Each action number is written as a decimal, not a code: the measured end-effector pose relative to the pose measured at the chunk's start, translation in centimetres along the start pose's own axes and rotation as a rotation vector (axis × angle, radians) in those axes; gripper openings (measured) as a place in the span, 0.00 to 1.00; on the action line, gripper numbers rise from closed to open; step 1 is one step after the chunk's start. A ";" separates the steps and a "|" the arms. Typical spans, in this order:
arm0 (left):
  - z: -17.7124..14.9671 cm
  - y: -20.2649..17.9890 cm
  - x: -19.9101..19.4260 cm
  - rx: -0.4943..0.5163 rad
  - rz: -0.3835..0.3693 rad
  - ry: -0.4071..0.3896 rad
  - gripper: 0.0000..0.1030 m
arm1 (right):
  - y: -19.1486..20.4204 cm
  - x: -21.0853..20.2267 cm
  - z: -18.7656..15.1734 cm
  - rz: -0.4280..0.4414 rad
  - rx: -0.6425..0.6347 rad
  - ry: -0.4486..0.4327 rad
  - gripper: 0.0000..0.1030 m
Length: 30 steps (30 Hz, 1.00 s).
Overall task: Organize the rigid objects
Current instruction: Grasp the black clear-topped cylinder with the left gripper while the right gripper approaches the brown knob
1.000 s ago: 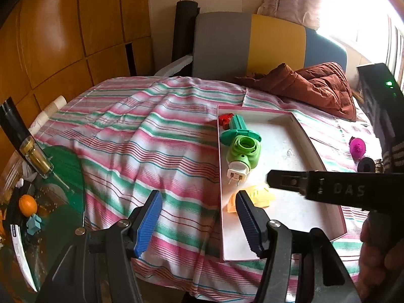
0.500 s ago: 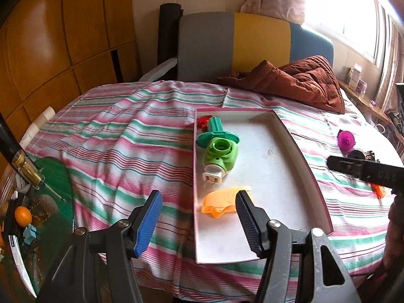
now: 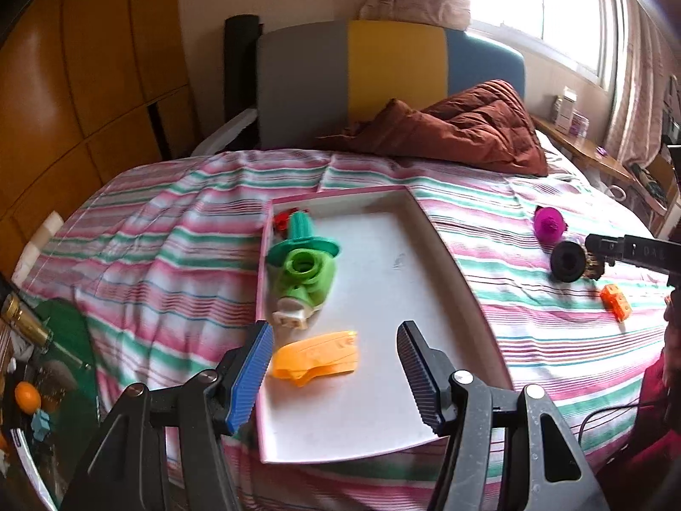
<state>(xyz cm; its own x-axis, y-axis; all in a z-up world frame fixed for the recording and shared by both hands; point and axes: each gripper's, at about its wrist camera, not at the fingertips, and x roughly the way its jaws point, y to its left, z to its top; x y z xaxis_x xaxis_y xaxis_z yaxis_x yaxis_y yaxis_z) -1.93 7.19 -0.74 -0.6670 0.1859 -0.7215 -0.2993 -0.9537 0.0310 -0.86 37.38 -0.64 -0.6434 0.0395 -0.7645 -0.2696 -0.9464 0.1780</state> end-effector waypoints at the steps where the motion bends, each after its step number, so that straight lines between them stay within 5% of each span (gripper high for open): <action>1: 0.2 -0.4 0.0 0.008 -0.007 -0.002 0.59 | -0.9 -0.2 0.2 -0.018 0.007 -0.008 0.52; 9: 1.3 -3.4 0.7 0.046 -0.064 0.009 0.59 | -8.8 -0.4 1.0 -0.155 0.118 -0.081 0.56; 15: 2.2 -5.4 1.5 0.051 -0.107 0.027 0.59 | -14.5 -0.6 0.5 -0.178 0.335 -0.109 0.56; 30: 5.0 -13.6 4.8 0.144 -0.268 0.109 0.59 | -17.3 -0.6 -0.2 -0.122 0.511 -0.074 0.60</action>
<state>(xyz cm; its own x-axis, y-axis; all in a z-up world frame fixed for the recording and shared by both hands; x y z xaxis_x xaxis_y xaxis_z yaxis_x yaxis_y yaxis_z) -4.45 22.18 -1.13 -0.4770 0.3921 -0.7866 -0.5528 -0.8296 -0.0783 4.33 53.71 -3.40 -0.6296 0.1797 -0.7559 -0.6487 -0.6570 0.3841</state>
